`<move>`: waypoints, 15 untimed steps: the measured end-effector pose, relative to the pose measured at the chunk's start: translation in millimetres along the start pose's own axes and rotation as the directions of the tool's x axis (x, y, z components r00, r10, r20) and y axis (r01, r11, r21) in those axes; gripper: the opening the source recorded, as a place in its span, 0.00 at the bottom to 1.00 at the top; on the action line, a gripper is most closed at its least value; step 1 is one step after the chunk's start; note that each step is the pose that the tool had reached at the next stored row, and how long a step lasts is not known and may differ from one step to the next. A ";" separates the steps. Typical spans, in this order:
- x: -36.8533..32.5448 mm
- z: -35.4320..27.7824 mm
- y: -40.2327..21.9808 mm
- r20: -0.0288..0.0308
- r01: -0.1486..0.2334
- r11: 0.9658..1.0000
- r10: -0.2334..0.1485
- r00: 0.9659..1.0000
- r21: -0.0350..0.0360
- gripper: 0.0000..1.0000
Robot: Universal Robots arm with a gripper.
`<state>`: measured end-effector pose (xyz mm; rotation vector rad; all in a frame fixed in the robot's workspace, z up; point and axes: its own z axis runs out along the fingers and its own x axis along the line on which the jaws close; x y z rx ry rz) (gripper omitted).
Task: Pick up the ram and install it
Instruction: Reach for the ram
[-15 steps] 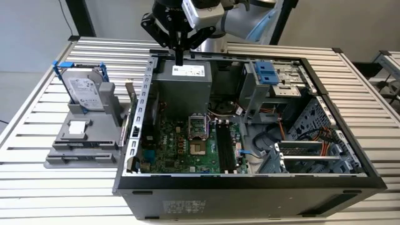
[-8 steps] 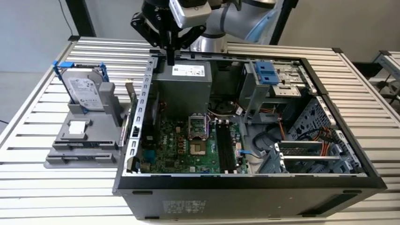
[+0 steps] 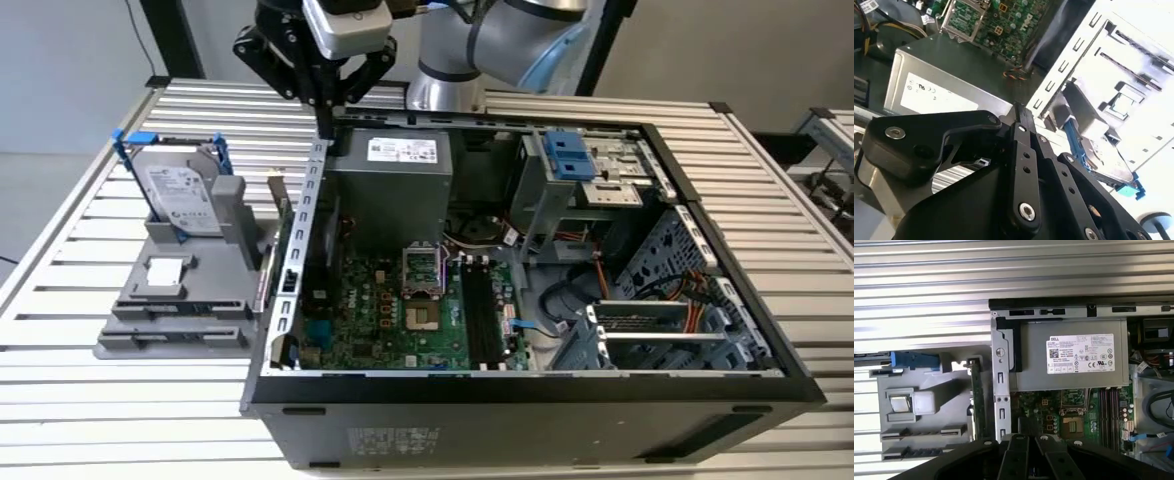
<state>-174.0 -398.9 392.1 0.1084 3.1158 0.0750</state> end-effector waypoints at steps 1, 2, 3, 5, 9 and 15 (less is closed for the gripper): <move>3.9 0.1 -0.3 0.000 0.000 1.000 0.000 1.000 0.000 0.00; 7.7 0.2 -0.6 0.000 0.001 1.000 -0.001 1.000 0.000 0.00; 11.8 0.2 -0.8 0.000 0.001 1.000 -0.001 1.000 0.000 0.00; 17.8 0.3 -1.3 0.000 0.001 1.000 -0.001 1.000 0.000 0.00; 32.4 0.0 -2.3 0.000 0.002 1.000 -0.002 1.000 0.000 0.00; 54.9 -0.3 -3.9 -0.010 0.001 1.000 -0.001 1.000 0.001 0.00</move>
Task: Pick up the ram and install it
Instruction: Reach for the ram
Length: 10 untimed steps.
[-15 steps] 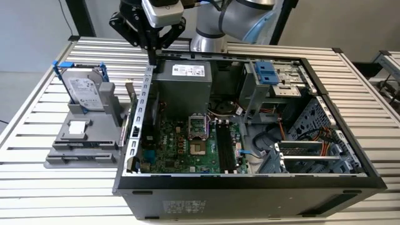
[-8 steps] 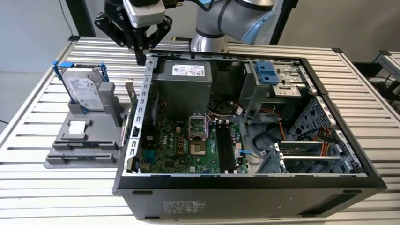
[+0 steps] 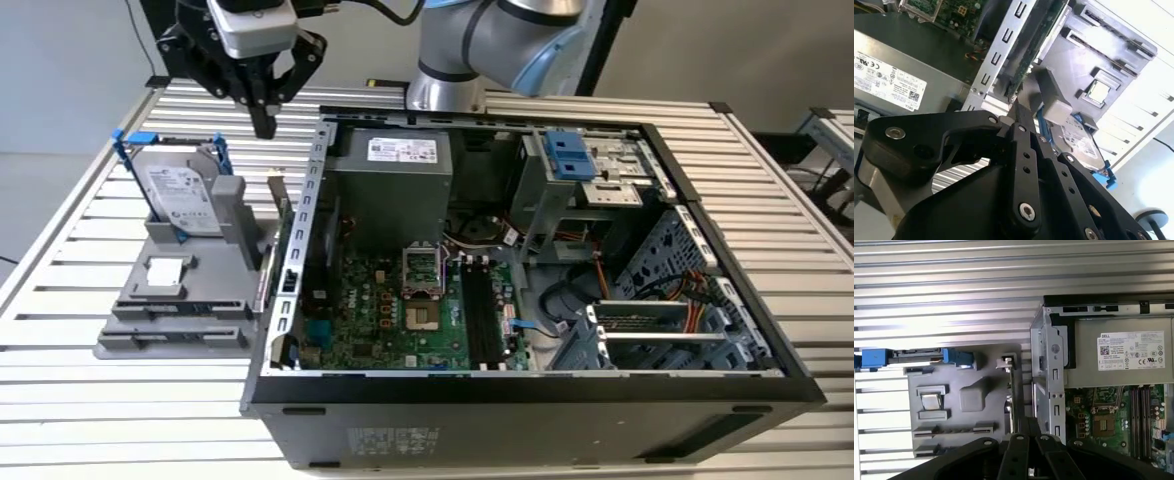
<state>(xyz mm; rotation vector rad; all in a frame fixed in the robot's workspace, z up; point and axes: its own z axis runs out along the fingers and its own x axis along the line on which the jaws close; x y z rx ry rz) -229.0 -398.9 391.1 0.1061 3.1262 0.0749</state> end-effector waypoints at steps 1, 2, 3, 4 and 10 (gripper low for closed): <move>3.1 0.0 -0.2 -0.004 0.000 1.000 0.000 1.000 0.000 0.00; 6.6 -0.1 -0.5 -0.007 0.000 1.000 0.000 1.000 0.001 0.00; 10.4 -0.1 -0.7 -0.008 0.000 1.000 0.000 1.000 0.001 0.00; 14.0 -0.2 -0.9 -0.008 0.000 1.000 0.000 1.000 0.001 0.00; 33.3 -0.1 -2.3 -0.012 0.004 1.000 -0.004 1.000 0.001 0.00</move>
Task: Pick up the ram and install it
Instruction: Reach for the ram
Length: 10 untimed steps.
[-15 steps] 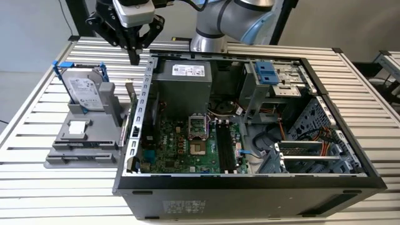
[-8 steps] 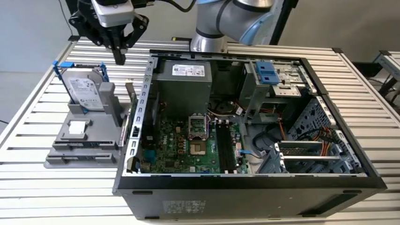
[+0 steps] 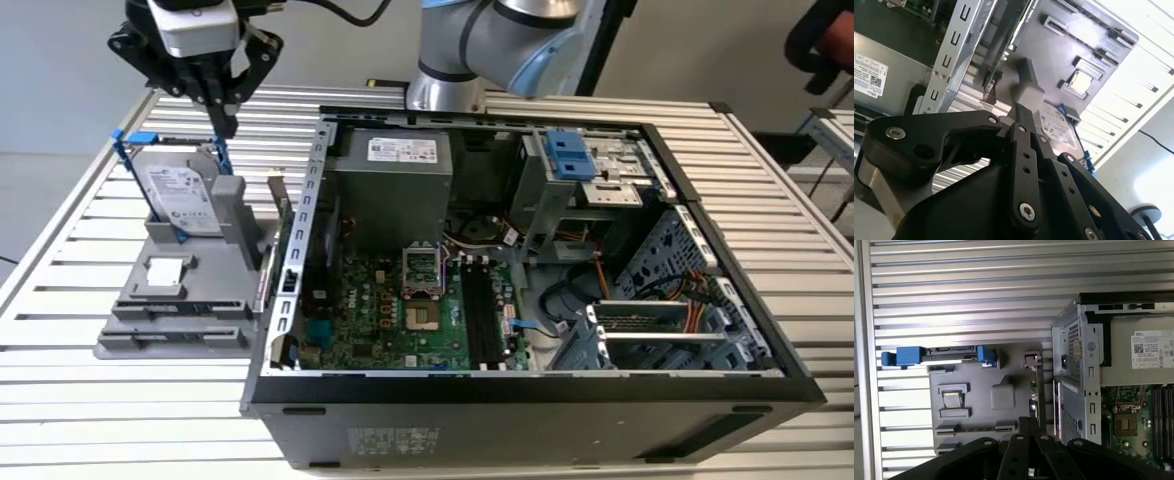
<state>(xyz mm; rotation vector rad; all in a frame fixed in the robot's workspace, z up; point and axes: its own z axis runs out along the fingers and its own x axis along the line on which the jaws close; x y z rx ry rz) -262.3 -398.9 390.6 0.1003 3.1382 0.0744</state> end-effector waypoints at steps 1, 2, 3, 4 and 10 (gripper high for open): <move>3.0 0.1 -0.2 0.000 0.001 1.000 -0.001 1.000 0.000 0.00; 6.0 0.2 -0.4 -0.001 0.002 1.000 -0.002 1.000 0.000 0.00; 8.7 0.3 -0.6 -0.001 0.003 1.000 -0.003 1.000 0.000 0.00; 11.5 0.4 -0.7 -0.001 0.005 1.000 -0.005 1.000 0.000 0.00; 24.3 0.6 -1.6 -0.003 0.020 1.000 -0.020 1.000 0.000 0.00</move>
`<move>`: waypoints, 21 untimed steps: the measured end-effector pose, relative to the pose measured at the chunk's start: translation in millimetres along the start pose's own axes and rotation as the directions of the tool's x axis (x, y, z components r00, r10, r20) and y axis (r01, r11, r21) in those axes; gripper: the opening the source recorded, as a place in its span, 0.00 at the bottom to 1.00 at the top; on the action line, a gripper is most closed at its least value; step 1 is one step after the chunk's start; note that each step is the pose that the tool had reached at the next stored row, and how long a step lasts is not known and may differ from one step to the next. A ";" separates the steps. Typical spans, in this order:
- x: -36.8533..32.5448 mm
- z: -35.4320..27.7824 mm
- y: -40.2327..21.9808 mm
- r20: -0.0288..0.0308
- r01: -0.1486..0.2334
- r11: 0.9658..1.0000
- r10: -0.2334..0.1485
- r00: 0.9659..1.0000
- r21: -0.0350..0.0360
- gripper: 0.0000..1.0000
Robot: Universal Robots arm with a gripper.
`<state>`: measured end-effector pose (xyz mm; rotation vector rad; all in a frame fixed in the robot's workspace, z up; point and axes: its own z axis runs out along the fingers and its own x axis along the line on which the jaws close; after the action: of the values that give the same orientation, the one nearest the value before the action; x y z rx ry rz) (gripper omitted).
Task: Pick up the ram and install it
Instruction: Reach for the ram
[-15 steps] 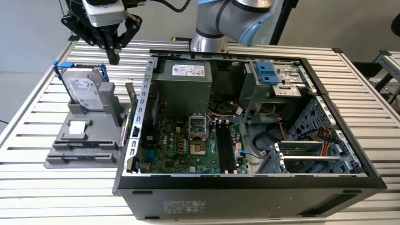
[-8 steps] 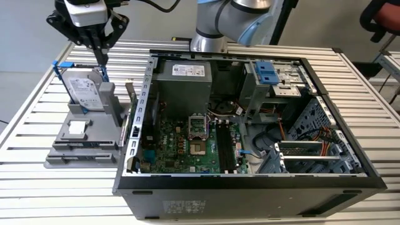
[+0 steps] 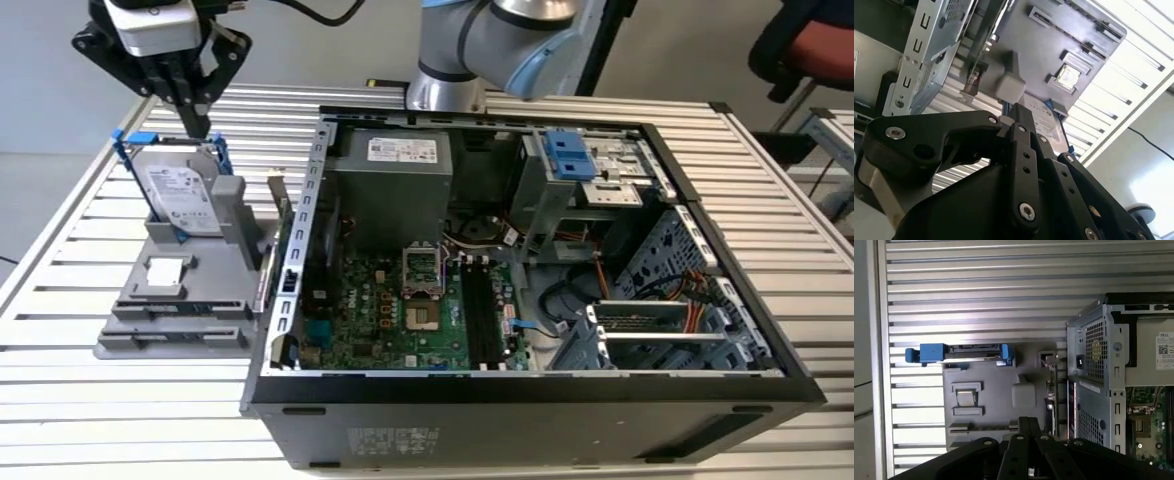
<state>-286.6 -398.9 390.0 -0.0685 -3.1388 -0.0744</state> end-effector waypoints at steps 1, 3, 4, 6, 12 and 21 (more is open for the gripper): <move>1.9 0.0 -0.1 0.000 0.002 1.000 -0.002 1.000 0.000 0.00; 6.1 0.1 -0.3 -0.001 0.007 1.000 -0.007 1.000 0.000 0.00; 8.2 0.2 -0.4 -0.001 0.009 1.000 -0.009 1.000 0.000 0.00; 12.5 0.2 -0.6 -0.001 0.015 1.000 -0.015 1.000 0.000 0.00; 32.4 0.4 -1.4 -0.003 0.021 1.000 -0.021 1.000 0.000 0.00; 72.9 0.4 -3.2 -0.003 0.021 1.000 -0.021 1.000 -0.001 0.00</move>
<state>-359.6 -398.9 389.6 -0.0350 -3.1369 -0.0761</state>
